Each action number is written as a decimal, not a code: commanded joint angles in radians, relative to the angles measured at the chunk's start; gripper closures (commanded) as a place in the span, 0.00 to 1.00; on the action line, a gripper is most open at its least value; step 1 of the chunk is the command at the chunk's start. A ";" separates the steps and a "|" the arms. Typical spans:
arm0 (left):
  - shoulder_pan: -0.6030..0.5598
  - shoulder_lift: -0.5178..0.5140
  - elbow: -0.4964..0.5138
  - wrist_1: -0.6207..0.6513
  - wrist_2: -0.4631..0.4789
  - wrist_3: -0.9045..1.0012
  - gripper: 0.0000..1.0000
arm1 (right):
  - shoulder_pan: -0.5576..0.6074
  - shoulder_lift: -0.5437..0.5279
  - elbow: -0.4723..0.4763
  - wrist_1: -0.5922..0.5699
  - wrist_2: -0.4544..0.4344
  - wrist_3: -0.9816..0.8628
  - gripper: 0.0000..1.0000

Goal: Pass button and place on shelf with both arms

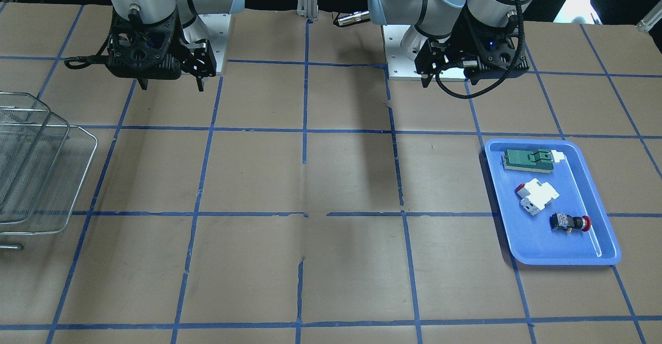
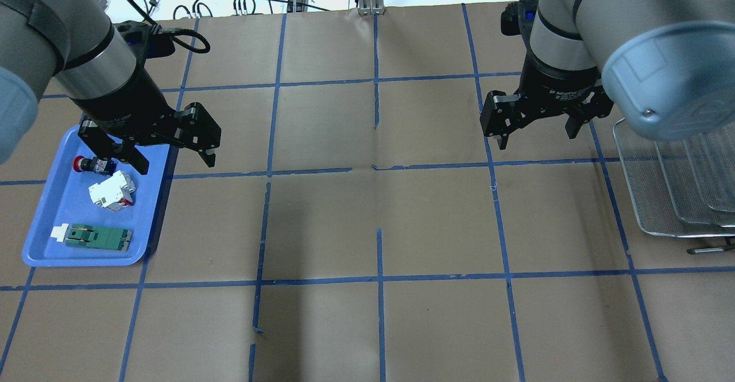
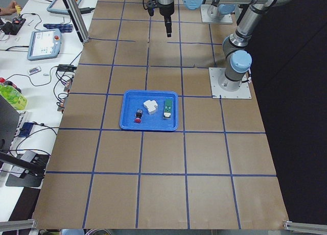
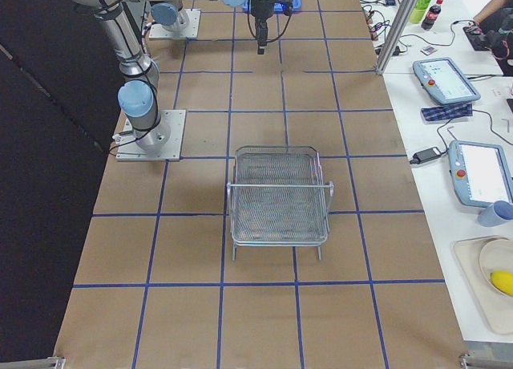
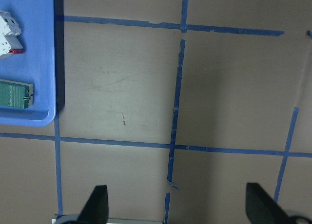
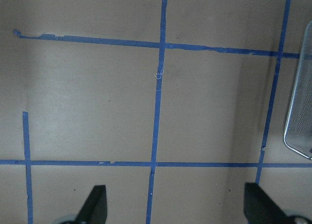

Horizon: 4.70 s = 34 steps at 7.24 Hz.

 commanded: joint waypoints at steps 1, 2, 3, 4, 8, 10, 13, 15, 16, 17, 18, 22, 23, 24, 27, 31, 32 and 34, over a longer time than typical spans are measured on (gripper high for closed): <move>0.001 0.006 0.000 0.000 0.001 0.003 0.00 | 0.000 0.000 0.000 0.000 0.000 0.000 0.00; 0.003 0.008 0.001 0.000 0.002 0.003 0.00 | 0.000 0.000 0.000 0.000 0.000 0.000 0.00; 0.003 0.008 0.000 -0.002 0.002 0.006 0.00 | 0.000 0.000 0.000 0.000 0.000 0.000 0.00; 0.004 0.005 0.000 0.000 0.002 0.006 0.00 | 0.000 0.000 0.000 0.000 0.000 0.000 0.00; 0.014 -0.003 0.000 0.003 -0.001 0.008 0.00 | 0.000 0.000 0.000 0.000 0.000 0.000 0.00; 0.018 -0.006 -0.002 0.036 -0.001 0.006 0.00 | 0.000 0.000 0.000 0.000 0.000 0.000 0.00; 0.029 -0.003 0.001 0.038 -0.002 0.008 0.00 | 0.000 0.000 0.000 0.000 0.000 0.000 0.00; 0.073 -0.010 0.001 0.064 -0.011 0.015 0.00 | 0.000 0.000 0.000 0.000 0.000 0.000 0.00; 0.131 -0.009 0.008 0.088 -0.008 -0.006 0.00 | 0.000 0.000 0.000 0.000 0.000 0.000 0.00; 0.230 -0.029 -0.001 0.098 -0.018 -0.037 0.00 | 0.000 0.000 0.000 0.000 0.000 0.000 0.00; 0.323 -0.047 -0.003 0.171 -0.034 -0.072 0.00 | 0.000 0.000 0.000 0.000 0.000 0.000 0.00; 0.535 -0.179 -0.045 0.283 -0.019 -0.531 0.00 | 0.000 0.000 0.002 0.000 -0.002 -0.006 0.00; 0.555 -0.236 -0.045 0.373 0.028 -0.660 0.00 | 0.000 0.000 0.002 0.000 -0.002 -0.006 0.00; 0.561 -0.289 -0.028 0.415 0.041 -0.734 0.00 | 0.000 0.000 0.002 0.000 -0.002 -0.006 0.00; 0.622 -0.434 0.015 0.537 0.035 -0.770 0.00 | 0.000 0.003 0.002 -0.002 -0.002 -0.006 0.00; 0.626 -0.607 0.119 0.575 0.045 -0.770 0.00 | 0.000 0.005 0.002 -0.002 -0.002 -0.006 0.00; 0.626 -0.642 0.136 0.575 0.045 -0.781 0.00 | 0.000 0.005 0.002 0.000 -0.002 -0.006 0.00; 0.626 -0.673 0.127 0.575 0.039 -0.784 0.00 | 0.000 0.005 0.002 -0.002 -0.002 -0.006 0.00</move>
